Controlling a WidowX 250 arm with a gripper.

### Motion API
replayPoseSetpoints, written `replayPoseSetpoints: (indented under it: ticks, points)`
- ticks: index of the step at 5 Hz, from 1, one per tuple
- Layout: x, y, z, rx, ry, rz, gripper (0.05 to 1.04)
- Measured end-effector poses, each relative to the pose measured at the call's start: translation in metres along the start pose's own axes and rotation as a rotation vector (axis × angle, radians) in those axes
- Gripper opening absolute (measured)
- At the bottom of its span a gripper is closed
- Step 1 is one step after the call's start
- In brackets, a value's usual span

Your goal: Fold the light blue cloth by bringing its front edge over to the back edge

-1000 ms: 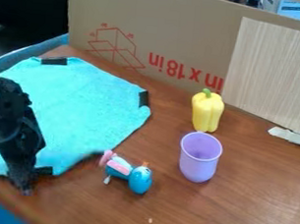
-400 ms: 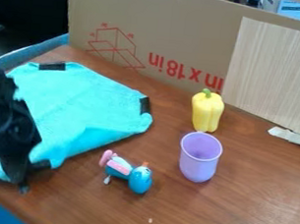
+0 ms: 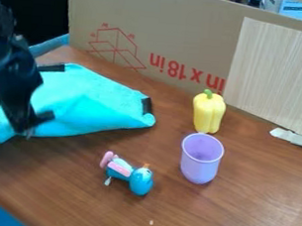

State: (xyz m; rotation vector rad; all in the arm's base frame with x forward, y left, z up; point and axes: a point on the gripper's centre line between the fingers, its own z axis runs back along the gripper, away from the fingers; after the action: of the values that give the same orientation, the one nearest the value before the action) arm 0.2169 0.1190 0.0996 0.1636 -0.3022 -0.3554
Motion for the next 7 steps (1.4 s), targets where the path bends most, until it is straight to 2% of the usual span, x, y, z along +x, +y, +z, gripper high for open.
replayPoseSetpoints:
  ticks: [1,3,4,5,6,7]
  points:
    - [0.010,0.028,-0.011,0.032,0.059,0.062,0.068]
    - [0.023,0.073,-0.054,0.144,0.181,0.084,0.068]
    - [0.036,0.096,-0.063,0.161,0.206,0.068,0.068]
    - [0.059,0.113,-0.059,0.150,0.158,0.063,0.068]
    - [0.072,0.135,-0.056,0.132,0.139,0.089,0.068]
    - [0.078,0.148,-0.061,0.120,0.162,0.099,0.068]
